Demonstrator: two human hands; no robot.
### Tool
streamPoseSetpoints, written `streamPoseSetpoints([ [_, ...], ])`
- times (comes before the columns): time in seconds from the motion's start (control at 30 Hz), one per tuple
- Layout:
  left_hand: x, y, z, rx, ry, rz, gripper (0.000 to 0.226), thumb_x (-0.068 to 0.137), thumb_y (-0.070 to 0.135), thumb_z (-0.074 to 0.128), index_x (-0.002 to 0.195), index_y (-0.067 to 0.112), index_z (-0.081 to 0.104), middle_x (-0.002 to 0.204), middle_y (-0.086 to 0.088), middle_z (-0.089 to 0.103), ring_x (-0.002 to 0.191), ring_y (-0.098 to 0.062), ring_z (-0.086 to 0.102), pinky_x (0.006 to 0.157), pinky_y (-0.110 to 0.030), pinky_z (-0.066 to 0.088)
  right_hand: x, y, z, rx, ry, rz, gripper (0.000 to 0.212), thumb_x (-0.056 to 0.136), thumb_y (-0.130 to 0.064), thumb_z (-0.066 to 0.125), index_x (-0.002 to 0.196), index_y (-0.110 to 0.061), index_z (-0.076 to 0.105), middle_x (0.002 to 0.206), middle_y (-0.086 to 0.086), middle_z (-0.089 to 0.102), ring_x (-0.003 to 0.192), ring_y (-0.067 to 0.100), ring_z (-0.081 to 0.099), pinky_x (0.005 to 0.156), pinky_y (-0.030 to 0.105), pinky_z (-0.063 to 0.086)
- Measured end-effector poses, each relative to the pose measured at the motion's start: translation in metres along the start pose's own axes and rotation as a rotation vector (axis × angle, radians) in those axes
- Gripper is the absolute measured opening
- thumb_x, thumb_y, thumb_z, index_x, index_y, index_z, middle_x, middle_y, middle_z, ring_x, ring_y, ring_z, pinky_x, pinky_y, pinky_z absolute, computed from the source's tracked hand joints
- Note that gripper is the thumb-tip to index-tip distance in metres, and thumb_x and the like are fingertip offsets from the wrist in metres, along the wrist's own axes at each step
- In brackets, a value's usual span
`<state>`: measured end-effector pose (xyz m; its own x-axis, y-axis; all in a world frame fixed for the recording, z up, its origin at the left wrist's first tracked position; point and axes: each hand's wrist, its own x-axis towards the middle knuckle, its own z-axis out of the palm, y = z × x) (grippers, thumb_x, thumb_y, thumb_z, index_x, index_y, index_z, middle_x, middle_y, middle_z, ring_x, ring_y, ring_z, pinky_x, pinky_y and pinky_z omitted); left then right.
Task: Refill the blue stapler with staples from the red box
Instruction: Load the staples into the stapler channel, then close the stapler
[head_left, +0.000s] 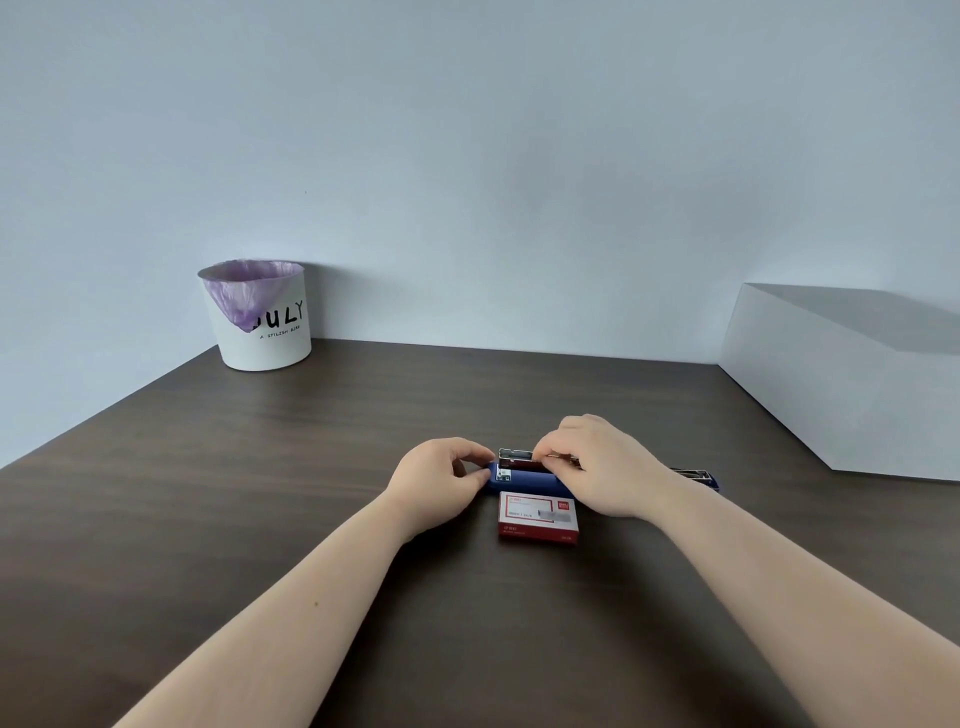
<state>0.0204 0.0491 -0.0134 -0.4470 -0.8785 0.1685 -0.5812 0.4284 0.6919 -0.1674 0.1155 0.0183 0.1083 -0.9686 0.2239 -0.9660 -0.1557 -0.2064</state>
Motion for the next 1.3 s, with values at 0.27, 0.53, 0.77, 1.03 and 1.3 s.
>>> streamPoseSetpoints([
  [0.27,0.001,0.001,0.001,0.002,0.012,-0.009,0.02,0.082,0.025,0.06,0.1,0.028,0.069,0.091,0.0,0.07,0.084,-0.015,0.06,0.079,-0.027,0.047,-0.027,0.048,-0.022,-0.174,-0.183,0.24,0.048,0.071,-0.07,0.055,0.107,-0.039,0.061,0.104,-0.011,0.058,0.103,0.015,0.045,0.086,0.035,0.039],
  [0.53,0.001,0.002,0.001,0.015,0.014,-0.003,0.019,0.081,0.029,0.062,0.098,0.03,0.07,0.078,0.006,0.066,0.07,-0.011,0.055,0.064,-0.023,0.043,-0.029,0.073,-0.039,-0.058,-0.261,0.395,0.034,0.066,-0.057,0.072,0.081,-0.03,0.057,0.088,-0.007,0.062,0.084,0.017,0.059,0.078,0.035,0.047],
  [0.77,0.002,0.001,0.001,0.014,0.034,0.001,0.021,0.08,0.029,0.064,0.1,0.029,0.07,0.068,0.011,0.059,0.067,-0.01,0.054,0.063,-0.022,0.041,-0.017,0.063,-0.057,-0.044,-0.001,0.261,0.043,0.062,-0.035,0.083,0.098,-0.021,0.066,0.095,-0.001,0.061,0.088,0.017,0.058,0.076,0.028,0.045],
  [1.03,0.002,-0.001,0.002,0.001,0.035,-0.01,0.018,0.079,0.031,0.065,0.096,0.03,0.07,0.073,0.008,0.064,0.069,-0.009,0.056,0.059,-0.016,0.04,-0.002,0.011,-0.053,0.393,0.193,0.14,0.065,0.07,-0.023,0.081,0.128,-0.027,0.052,0.106,-0.011,0.062,0.093,0.009,0.061,0.082,0.019,0.043],
  [1.3,0.003,-0.001,0.002,0.0,0.006,-0.013,0.021,0.082,0.025,0.061,0.102,0.027,0.068,0.083,0.009,0.065,0.082,-0.01,0.059,0.076,-0.025,0.045,0.009,-0.003,-0.005,0.152,-0.078,0.092,0.04,0.079,-0.041,0.067,0.117,-0.028,0.06,0.107,-0.007,0.066,0.099,0.015,0.06,0.088,0.035,0.048],
])
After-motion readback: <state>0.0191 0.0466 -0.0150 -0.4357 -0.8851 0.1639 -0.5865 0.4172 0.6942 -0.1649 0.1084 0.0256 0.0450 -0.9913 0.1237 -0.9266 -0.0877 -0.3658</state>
